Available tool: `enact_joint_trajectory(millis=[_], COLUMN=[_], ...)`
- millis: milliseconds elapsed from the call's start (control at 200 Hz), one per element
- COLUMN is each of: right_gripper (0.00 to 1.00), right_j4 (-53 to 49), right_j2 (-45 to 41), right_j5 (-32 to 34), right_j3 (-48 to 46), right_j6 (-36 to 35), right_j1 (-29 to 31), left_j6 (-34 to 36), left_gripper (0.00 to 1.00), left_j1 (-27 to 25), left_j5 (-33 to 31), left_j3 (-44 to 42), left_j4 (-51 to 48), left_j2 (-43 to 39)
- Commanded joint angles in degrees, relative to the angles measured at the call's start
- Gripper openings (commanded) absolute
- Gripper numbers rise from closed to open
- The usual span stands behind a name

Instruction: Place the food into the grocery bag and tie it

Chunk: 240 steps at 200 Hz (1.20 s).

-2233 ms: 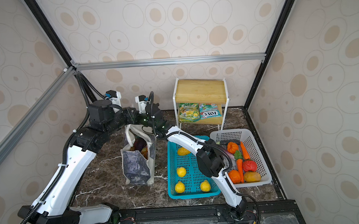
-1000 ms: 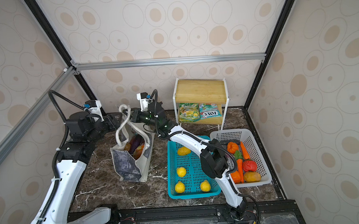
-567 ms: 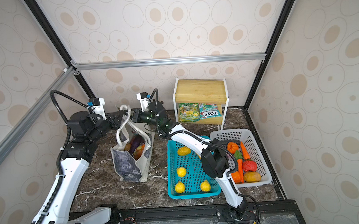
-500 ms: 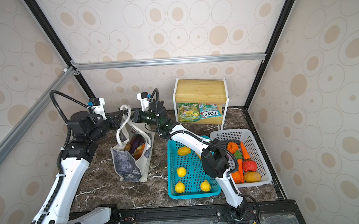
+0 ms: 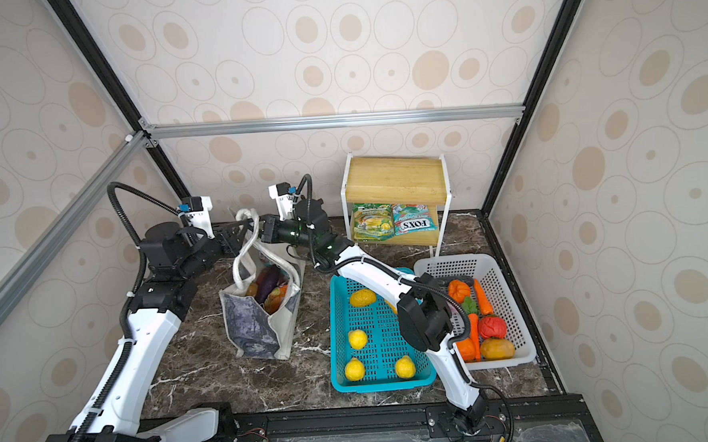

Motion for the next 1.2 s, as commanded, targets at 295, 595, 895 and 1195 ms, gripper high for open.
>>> enact_joint_trajectory(millis=[295, 595, 895, 1195], right_gripper=[0.0, 0.61, 0.58, 0.43], right_j4=[0.2, -16.9, -19.1, -13.9], right_j2=[-2.7, -10.5, -21.7, -24.5], right_j5=[-2.8, 2.6, 2.3, -3.7], right_j3=[0.9, -4.5, -20.3, -28.1], right_j6=[-1.5, -12.7, -21.0, -22.4], right_j1=[1.0, 1.0, -3.2, -5.3], left_j6=[1.3, -0.8, -4.2, -8.4], left_gripper=[0.0, 0.0, 0.0, 0.0], left_j1=[0.3, 0.5, 0.5, 0.6], left_j5=[0.7, -6.8, -4.6, 2.9], left_j3=[2.0, 4.0, 4.4, 2.2], left_j4=[0.8, -3.2, -3.4, 1.8], left_j2=[0.5, -0.9, -3.3, -4.5])
